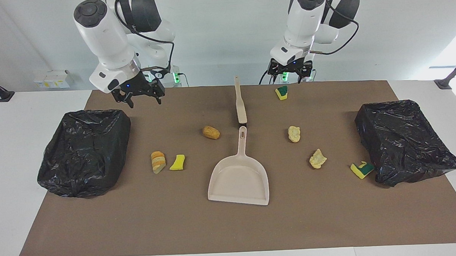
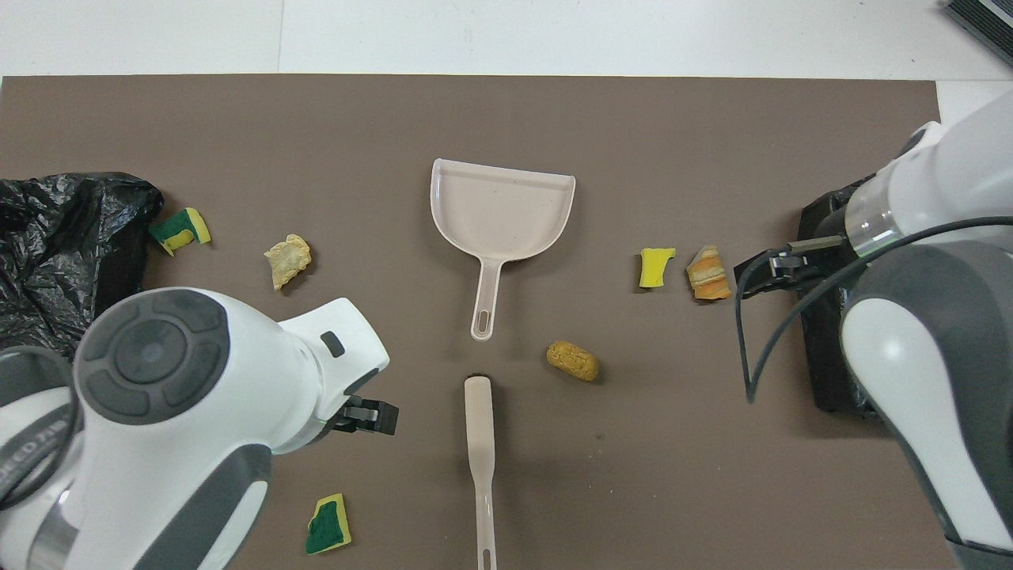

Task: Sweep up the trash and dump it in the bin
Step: 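Reach the right gripper to the white dustpan handle and grasp it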

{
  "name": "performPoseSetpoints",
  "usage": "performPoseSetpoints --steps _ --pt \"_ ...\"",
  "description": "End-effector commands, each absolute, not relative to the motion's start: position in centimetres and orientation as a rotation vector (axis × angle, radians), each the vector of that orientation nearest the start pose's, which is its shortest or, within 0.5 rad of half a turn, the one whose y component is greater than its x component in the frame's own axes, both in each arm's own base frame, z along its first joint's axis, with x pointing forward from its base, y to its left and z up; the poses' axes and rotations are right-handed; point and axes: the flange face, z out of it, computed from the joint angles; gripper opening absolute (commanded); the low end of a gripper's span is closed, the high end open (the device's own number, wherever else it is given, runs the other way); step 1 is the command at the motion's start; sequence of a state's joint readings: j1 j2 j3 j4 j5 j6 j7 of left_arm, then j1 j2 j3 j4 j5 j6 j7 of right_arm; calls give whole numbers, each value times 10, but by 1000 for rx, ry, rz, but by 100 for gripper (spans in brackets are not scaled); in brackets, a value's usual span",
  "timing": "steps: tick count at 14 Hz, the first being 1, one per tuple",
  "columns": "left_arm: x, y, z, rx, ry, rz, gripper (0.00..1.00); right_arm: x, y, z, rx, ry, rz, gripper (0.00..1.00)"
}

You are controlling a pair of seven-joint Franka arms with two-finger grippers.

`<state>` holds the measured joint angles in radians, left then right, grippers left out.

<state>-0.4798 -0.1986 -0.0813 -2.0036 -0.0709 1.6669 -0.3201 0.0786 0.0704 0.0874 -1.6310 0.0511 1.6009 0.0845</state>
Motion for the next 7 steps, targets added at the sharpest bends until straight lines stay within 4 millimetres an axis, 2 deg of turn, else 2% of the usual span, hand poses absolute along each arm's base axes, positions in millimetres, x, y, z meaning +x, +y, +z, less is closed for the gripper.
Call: performPoseSetpoints --steps 1,4,6,7 --pt "374 -274 498 -3139 360 204 100 579 130 530 -3053 -66 156 100" --pt "334 -315 461 -3134 264 188 100 589 172 492 -3039 10 172 100" --pt "304 -346 435 -3140 210 159 100 590 197 478 -3038 78 160 100" --pt "289 -358 420 -3151 128 138 100 591 211 469 -3038 96 155 100"
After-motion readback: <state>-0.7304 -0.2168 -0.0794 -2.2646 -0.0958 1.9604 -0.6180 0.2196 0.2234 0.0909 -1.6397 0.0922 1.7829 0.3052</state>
